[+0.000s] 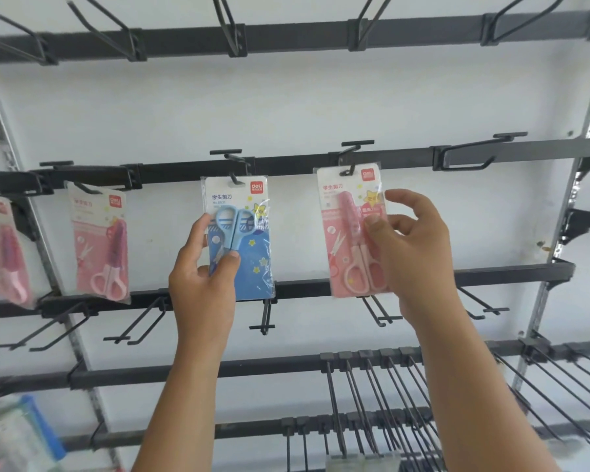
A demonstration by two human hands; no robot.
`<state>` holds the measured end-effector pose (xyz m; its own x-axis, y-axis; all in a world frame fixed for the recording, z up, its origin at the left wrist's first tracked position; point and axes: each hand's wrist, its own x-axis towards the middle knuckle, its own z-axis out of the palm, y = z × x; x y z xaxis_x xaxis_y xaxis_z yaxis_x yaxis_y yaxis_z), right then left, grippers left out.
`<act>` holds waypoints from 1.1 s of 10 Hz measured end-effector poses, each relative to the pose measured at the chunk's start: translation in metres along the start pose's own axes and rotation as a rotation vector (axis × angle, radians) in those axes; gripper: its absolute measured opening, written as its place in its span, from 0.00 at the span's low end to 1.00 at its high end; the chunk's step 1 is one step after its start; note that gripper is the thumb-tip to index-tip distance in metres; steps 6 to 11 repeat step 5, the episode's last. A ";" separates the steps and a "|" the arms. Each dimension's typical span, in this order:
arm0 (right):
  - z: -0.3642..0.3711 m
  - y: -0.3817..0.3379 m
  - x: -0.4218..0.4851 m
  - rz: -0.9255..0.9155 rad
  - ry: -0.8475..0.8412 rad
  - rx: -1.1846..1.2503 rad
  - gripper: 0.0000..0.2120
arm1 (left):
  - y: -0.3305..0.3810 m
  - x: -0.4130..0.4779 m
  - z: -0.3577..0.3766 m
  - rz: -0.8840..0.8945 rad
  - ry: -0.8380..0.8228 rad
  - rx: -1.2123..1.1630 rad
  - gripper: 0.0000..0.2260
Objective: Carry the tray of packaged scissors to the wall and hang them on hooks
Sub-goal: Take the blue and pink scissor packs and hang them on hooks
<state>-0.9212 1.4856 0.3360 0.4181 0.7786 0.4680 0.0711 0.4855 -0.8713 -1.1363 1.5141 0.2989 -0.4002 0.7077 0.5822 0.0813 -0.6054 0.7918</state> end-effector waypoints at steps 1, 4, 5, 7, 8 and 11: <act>0.001 0.012 -0.004 0.000 0.012 -0.057 0.12 | -0.002 0.000 0.001 0.001 -0.007 0.043 0.23; -0.005 0.015 -0.014 0.030 0.016 -0.033 0.12 | 0.001 -0.005 -0.007 0.000 -0.058 0.179 0.20; -0.012 0.016 -0.022 -0.008 0.014 -0.071 0.15 | 0.005 -0.014 -0.015 -0.020 0.000 0.204 0.18; -0.012 0.016 -0.022 -0.008 0.014 -0.071 0.15 | 0.005 -0.014 -0.015 -0.020 0.000 0.204 0.18; -0.012 0.016 -0.022 -0.008 0.014 -0.071 0.15 | 0.005 -0.014 -0.015 -0.020 0.000 0.204 0.18; -0.012 0.016 -0.022 -0.008 0.014 -0.071 0.15 | 0.005 -0.014 -0.015 -0.020 0.000 0.204 0.18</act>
